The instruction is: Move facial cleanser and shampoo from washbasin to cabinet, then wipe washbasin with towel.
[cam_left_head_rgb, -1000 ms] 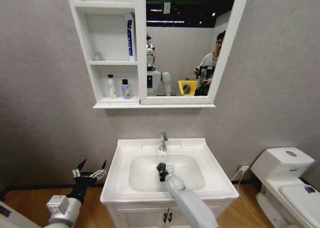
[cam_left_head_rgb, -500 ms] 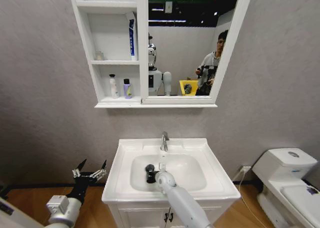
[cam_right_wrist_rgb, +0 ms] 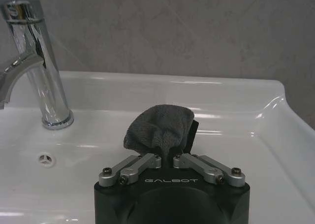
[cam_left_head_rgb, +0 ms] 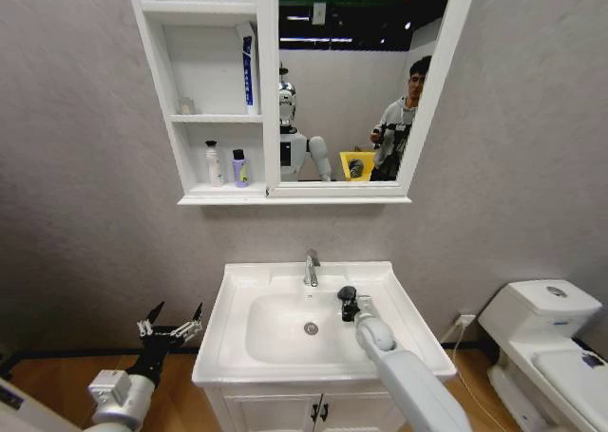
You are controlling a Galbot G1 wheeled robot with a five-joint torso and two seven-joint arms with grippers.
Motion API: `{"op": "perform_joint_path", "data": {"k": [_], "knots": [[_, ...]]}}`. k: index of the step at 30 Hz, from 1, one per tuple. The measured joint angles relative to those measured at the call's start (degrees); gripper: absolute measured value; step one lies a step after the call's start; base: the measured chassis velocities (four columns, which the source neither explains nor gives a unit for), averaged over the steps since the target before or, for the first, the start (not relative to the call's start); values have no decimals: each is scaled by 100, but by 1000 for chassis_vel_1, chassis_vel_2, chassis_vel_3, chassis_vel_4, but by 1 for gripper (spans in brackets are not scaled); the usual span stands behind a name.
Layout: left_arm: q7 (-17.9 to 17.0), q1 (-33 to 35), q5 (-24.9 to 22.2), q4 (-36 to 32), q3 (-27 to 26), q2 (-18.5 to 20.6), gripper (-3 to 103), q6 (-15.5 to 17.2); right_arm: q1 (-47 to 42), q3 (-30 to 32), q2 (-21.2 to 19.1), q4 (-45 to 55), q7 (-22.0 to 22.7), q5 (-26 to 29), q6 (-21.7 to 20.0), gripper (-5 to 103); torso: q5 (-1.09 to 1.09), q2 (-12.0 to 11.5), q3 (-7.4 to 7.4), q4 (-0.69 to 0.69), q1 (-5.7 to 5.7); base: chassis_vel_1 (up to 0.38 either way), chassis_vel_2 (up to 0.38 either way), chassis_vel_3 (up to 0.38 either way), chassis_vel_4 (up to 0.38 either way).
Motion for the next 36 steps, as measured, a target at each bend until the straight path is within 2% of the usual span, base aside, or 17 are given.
{"op": "perform_joint_path", "data": {"k": [3,5,8,14,21,22,24,26,27,30,33,35,36], "knots": [[0,0,0,0,-1,0,100,0,-38,113,-99,30,-45,-6,74,5,-1,0,0,3,0,0,0,0,0],[0,0,0,0,0,0,100,0,37,246,-261,-314,-296,-55,328,5,0,0,0,3,0,0,0,0,0],[0,0,0,0,0,0,100,0,152,305,-364,-592,-504,-54,462,5,-2,0,0,3,1,0,0,0,0],[0,0,0,0,0,0,100,0,309,374,-441,-1021,-740,-239,729,5,-1,0,0,4,0,0,0,0,0],[0,0,0,0,0,0,100,0,236,420,-591,-1160,-835,-425,721,5,-2,0,0,2,0,0,0,0,0],[0,0,0,0,0,0,100,1,236,420,-613,-1189,-869,-431,690,3,-2,0,0,3,0,0,0,0,0],[0,0,0,0,0,0,100,1,234,429,-635,-1212,-900,-459,662,7,-2,0,0,4,1,0,0,0,0],[0,0,0,0,0,0,100,0,203,475,-680,-1214,-917,-493,644,17,-3,0,0,3,1,0,0,0,0],[0,0,0,0,0,0,100,0,203,475,-680,-1214,-917,-493,644,17,-3,0,0,3,1,0,0,0,0],[0,0,0,0,0,0,100,1,134,505,-706,-1147,-913,-498,666,33,-2,0,0,2,1,0,0,0,0],[0,0,0,0,0,0,100,0,96,531,-706,-1104,-907,-503,723,38,-2,0,0,4,1,0,0,0,0],[0,0,0,0,0,0,100,0,-18,618,-711,-965,-907,-507,797,49,-2,0,0,2,1,0,0,0,0],[0,0,0,0,0,0,100,0,-18,618,-711,-965,-907,-507,797,49,-2,0,0,2,1,0,0,0,0]]}}
